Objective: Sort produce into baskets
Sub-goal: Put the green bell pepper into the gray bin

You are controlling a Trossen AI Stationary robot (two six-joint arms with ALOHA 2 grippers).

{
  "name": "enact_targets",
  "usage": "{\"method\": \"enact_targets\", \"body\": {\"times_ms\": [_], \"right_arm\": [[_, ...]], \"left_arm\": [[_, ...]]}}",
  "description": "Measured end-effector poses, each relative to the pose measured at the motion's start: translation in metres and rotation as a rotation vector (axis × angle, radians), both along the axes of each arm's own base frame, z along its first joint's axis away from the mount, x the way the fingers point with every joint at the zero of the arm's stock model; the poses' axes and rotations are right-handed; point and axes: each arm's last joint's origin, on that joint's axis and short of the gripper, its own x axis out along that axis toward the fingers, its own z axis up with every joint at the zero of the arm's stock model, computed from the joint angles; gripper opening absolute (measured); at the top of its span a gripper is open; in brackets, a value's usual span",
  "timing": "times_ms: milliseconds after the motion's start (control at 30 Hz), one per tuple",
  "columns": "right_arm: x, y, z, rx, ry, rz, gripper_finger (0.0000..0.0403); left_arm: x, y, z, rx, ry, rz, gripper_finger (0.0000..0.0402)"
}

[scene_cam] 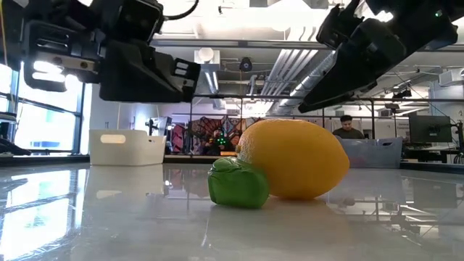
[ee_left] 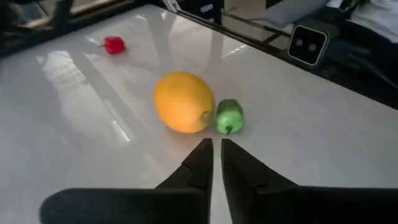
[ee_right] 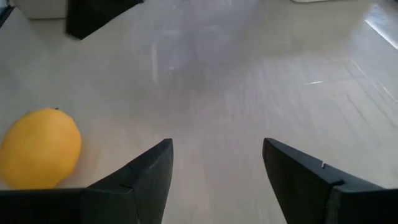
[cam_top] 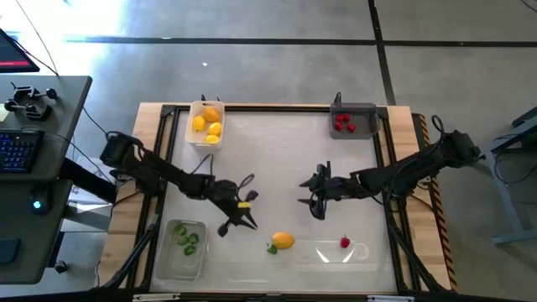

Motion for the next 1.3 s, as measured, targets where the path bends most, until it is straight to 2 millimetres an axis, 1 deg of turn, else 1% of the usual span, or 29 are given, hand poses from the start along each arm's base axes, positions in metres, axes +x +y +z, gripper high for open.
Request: {"method": "enact_targets", "body": {"times_ms": [300,400,567,700,833,1300], "right_arm": [[0.001,-0.003,0.001,-0.023,-0.005,0.004,0.0240],[0.001,-0.003,0.001,-0.023,-0.004,0.004,0.0240],[0.001,-0.003,0.001,-0.022,-0.005,0.004,0.0240],[0.001,-0.003,0.001,-0.022,-0.004,0.005,0.0240],[0.001,-0.003,0.001,-0.022,-0.005,0.006,0.0240],[0.001,-0.004,0.001,-0.058,-0.009,-0.026,0.0240]], "left_arm": [[0.033,-0.036,-0.018,0.001,0.047,-0.072,0.0071],[0.040,-0.043,-0.024,0.029,0.054,-0.041,0.0075],[0.048,-0.046,-0.036,0.068,0.085,0.002,0.0071],[0.049,-0.049,-0.046,0.091,0.103,-0.012,0.0070],[0.048,-0.052,-0.053,0.121,0.101,-0.026,0.0069],[0.049,-0.054,-0.049,0.133,0.050,-0.035,0.0069]]}}
